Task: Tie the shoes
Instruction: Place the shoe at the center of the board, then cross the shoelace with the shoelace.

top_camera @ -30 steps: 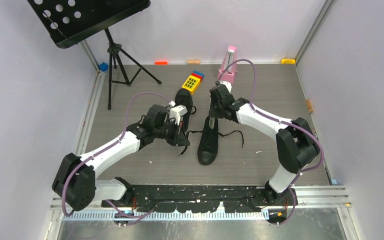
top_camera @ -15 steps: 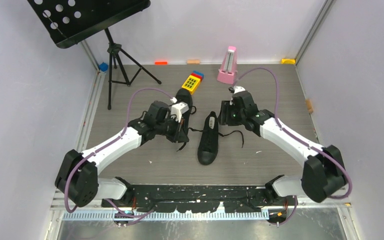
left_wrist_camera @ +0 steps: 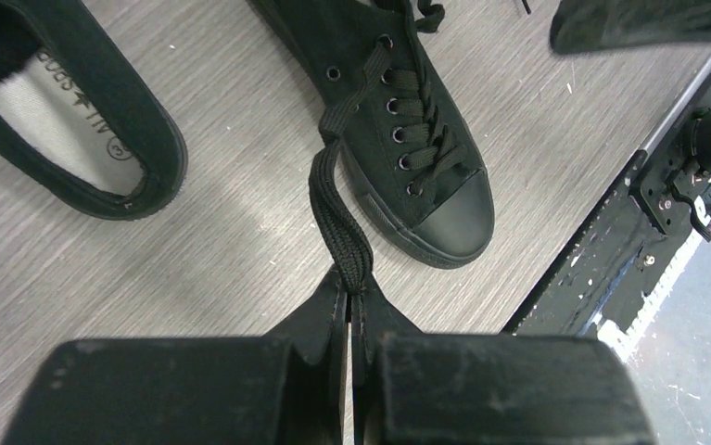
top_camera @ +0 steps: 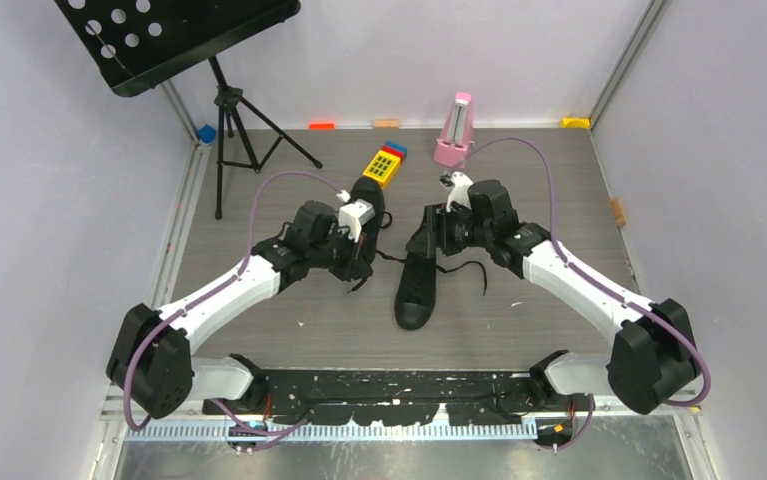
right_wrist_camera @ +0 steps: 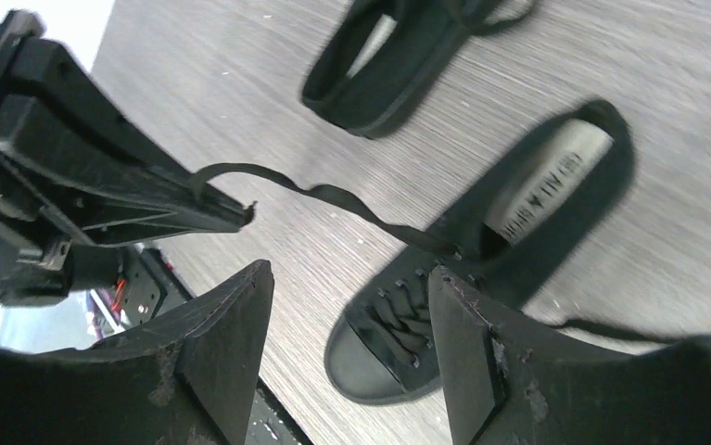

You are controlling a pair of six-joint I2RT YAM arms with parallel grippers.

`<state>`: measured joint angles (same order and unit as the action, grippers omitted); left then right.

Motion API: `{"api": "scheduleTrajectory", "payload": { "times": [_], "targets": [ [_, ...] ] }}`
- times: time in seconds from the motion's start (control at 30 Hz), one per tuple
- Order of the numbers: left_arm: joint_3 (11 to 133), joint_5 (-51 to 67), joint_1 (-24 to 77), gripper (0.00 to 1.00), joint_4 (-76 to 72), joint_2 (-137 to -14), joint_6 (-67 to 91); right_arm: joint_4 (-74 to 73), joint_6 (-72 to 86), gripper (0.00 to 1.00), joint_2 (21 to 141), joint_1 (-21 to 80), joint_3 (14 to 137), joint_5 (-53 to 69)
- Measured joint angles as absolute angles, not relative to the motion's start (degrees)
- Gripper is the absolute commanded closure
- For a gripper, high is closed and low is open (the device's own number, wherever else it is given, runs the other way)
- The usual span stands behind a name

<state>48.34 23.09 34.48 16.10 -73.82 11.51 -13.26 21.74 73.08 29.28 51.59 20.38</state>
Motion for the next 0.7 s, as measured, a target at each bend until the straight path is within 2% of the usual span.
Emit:
{"api": "scheduleTrajectory", "payload": {
  "times": [0.13, 0.33, 0.4, 0.53, 0.7],
  "targets": [
    [48.9, 21.1, 34.5, 1.0, 16.2, -72.4, 11.5, -10.1, 16.3, 0.33, 77.3, 31.6, 54.2, 25.2],
    [51.5, 18.9, 34.5, 1.0, 17.5, -69.8, 11.8, -4.2, 8.5, 0.42, 83.3, 36.2, 54.9, 26.5],
    [52.6, 18.9, 34.5, 1.0, 18.1, -69.8, 11.9, -3.0, 7.3, 0.5, 84.9, 36.7, 55.2, 26.9],
    [53.5, 18.9, 34.5, 1.0, 18.6, -69.8, 11.9, -1.6, 5.8, 0.84, 87.8, 36.7, 56.3, 26.9],
    [53.6, 17.4, 34.5, 1.0, 20.4, -70.0, 12.1, -0.4, 5.9, 0.95, 87.6, 36.7, 56.3, 25.7]
  ]
}}
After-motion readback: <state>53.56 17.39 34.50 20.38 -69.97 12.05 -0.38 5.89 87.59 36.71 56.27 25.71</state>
